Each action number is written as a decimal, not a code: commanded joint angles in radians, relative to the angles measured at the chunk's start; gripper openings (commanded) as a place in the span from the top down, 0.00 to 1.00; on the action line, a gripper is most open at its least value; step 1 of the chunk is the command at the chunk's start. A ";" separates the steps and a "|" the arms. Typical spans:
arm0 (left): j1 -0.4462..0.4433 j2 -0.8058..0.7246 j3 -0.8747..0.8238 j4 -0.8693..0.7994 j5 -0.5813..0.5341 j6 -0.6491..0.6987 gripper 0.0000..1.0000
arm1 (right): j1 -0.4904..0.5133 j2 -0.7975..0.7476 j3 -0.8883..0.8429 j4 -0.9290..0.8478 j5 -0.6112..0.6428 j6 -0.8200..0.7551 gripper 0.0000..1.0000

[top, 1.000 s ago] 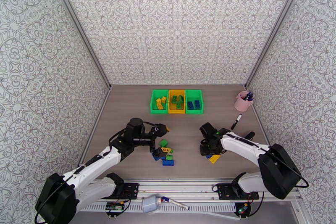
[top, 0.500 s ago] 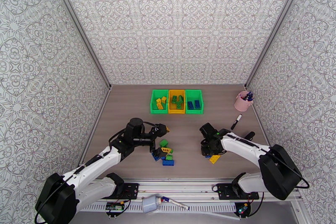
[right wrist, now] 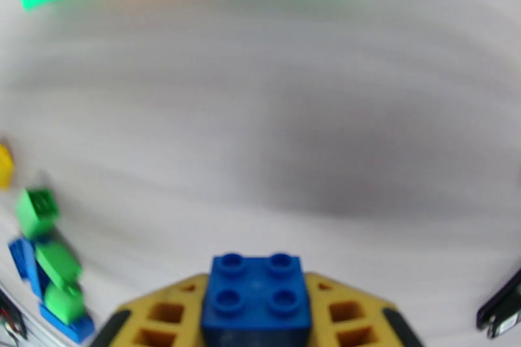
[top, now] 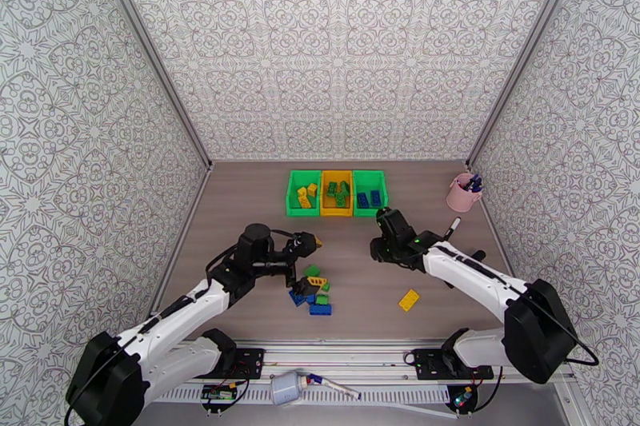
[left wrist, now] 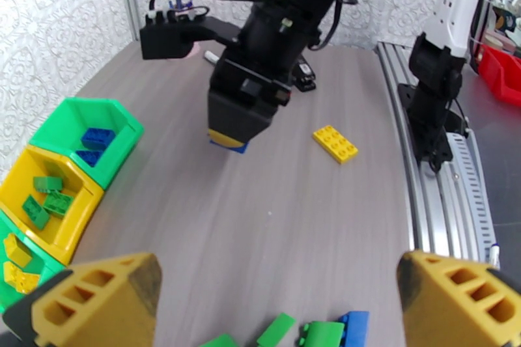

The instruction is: Sort the legos into containers by color

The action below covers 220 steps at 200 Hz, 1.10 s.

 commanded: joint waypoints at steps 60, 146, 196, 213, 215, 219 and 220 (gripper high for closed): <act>0.001 -0.040 -0.019 0.087 -0.198 -0.158 0.00 | -0.051 0.296 0.331 0.158 0.147 -0.042 0.73; 0.022 -0.054 -0.044 0.119 -0.245 -0.180 0.00 | -0.169 0.656 0.709 0.101 0.090 -0.120 0.76; 0.025 -0.064 -0.029 0.071 -0.227 -0.113 0.00 | -0.182 0.699 0.785 0.072 0.073 -0.144 0.65; 0.024 -0.069 -0.025 0.053 -0.225 -0.093 0.00 | -0.183 0.642 0.734 0.095 0.059 -0.144 0.52; 0.023 -0.069 -0.024 0.049 -0.224 -0.088 0.00 | -0.182 0.635 0.726 0.098 0.057 -0.143 0.51; 0.023 -0.070 -0.021 0.040 -0.222 -0.077 0.00 | -0.182 0.620 0.709 0.104 0.054 -0.141 0.48; 0.022 -0.070 -0.020 0.039 -0.223 -0.075 0.00 | -0.182 0.614 0.704 0.105 0.053 -0.140 0.48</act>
